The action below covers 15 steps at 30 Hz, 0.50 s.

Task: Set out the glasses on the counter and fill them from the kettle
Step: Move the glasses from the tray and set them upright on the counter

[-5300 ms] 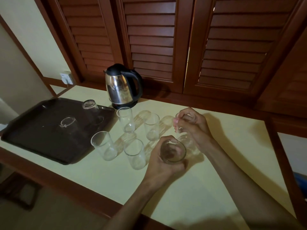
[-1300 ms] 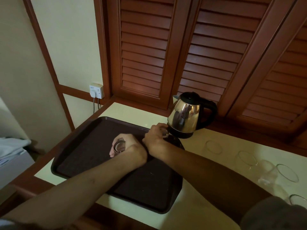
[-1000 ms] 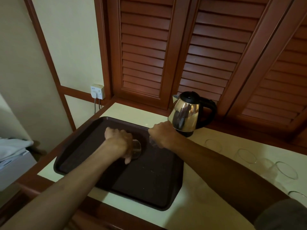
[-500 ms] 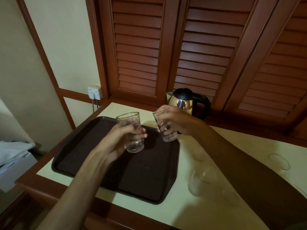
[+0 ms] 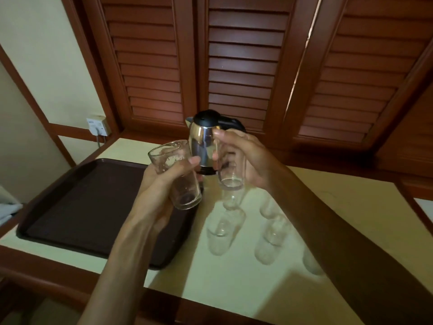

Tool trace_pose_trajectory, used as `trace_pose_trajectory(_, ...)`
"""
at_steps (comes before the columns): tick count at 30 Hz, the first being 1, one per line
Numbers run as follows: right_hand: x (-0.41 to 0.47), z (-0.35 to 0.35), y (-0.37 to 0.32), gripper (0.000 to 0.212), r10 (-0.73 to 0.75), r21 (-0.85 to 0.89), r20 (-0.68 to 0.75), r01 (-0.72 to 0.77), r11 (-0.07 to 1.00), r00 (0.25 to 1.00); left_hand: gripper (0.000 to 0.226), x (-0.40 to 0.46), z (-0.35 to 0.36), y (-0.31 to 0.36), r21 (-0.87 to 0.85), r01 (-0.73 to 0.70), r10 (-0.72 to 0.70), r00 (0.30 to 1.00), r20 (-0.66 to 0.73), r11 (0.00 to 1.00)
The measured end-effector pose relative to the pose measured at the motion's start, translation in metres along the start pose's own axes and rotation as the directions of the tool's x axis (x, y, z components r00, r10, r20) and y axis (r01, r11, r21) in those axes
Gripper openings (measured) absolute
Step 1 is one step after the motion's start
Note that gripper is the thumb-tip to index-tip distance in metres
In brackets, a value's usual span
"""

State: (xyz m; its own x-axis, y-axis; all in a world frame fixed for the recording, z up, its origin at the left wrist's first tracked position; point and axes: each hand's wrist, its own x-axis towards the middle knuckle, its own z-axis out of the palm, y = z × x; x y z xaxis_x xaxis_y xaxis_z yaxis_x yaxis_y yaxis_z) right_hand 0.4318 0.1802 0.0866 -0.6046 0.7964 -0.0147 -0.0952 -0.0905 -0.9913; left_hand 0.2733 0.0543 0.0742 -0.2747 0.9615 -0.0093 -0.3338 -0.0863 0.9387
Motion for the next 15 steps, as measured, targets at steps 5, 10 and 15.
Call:
trace_pose_trajectory(5, -0.058, -0.069, -0.016, 0.015, -0.134, 0.014, -0.029, 0.134, 0.991, 0.991, 0.035, -0.022, 0.091, -0.019, 0.035, -0.067, 0.067, 0.997, 0.026, 0.997)
trace_pose_trajectory(10, -0.112, -0.144, -0.026, 0.022, -0.225, 0.019, -0.031, 0.225, 0.974, 0.974, 0.053, -0.040, 0.177, -0.050, 0.144, -0.171, 0.164, 0.985, 0.059, 0.975)
trace_pose_trajectory(15, -0.156, -0.210, -0.030, 0.022, -0.258, 0.019, -0.039, 0.259, 0.966, 0.965, 0.067, -0.063, 0.248, -0.079, 0.139, -0.193, 0.174, 0.975, 0.138, 0.971)
